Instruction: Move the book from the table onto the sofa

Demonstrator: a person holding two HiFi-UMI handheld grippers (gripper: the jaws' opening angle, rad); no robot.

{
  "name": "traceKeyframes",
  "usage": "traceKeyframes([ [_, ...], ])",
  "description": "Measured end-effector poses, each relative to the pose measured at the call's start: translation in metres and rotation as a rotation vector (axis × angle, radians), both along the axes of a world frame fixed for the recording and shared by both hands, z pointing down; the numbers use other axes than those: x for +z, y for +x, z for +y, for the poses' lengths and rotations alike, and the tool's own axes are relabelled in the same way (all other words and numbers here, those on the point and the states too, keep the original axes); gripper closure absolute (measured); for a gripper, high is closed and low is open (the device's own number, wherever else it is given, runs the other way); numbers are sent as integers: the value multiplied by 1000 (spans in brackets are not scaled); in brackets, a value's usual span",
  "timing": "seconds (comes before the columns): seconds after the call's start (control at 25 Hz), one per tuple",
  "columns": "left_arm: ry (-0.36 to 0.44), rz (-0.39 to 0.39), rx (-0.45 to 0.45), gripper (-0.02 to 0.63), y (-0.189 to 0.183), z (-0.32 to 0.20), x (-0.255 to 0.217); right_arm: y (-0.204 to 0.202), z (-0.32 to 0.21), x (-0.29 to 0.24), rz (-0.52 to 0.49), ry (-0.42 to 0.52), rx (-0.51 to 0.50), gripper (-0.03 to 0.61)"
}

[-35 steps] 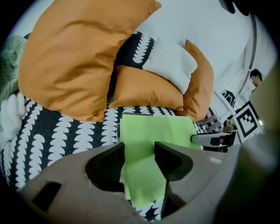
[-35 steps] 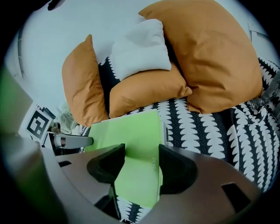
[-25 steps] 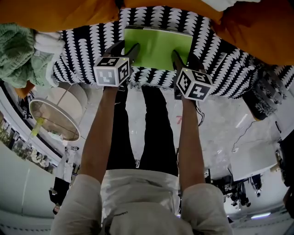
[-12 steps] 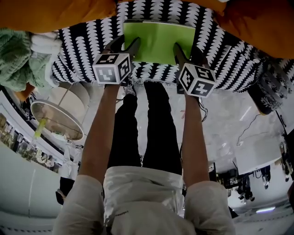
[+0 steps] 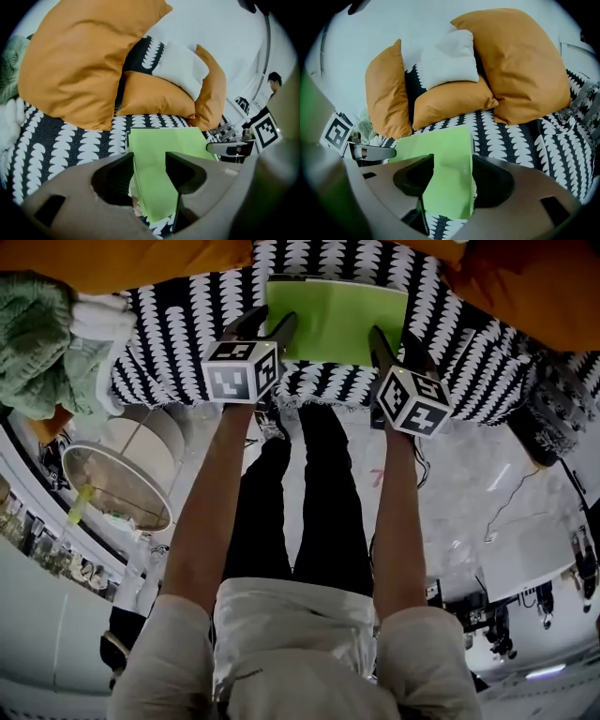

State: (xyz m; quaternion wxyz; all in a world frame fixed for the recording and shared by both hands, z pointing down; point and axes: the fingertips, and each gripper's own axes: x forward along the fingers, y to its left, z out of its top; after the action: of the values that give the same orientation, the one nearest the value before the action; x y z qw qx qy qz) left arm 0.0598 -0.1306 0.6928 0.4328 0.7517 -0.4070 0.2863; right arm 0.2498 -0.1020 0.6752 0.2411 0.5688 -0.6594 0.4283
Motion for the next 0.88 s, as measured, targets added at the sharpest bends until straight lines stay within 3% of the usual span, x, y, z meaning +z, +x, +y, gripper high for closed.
traceKeyframes([
  [0.32,112,-3,91,397,-2,18,-44,-9,28,-34,65,66,-2,356],
  [0.64,209,8,170,397,-19,62,-142,-39,72,-118,94,127,24,356],
  [0.88,231,0,112,402,-44,111,-218,-52,123,-196,102,137,47,356],
])
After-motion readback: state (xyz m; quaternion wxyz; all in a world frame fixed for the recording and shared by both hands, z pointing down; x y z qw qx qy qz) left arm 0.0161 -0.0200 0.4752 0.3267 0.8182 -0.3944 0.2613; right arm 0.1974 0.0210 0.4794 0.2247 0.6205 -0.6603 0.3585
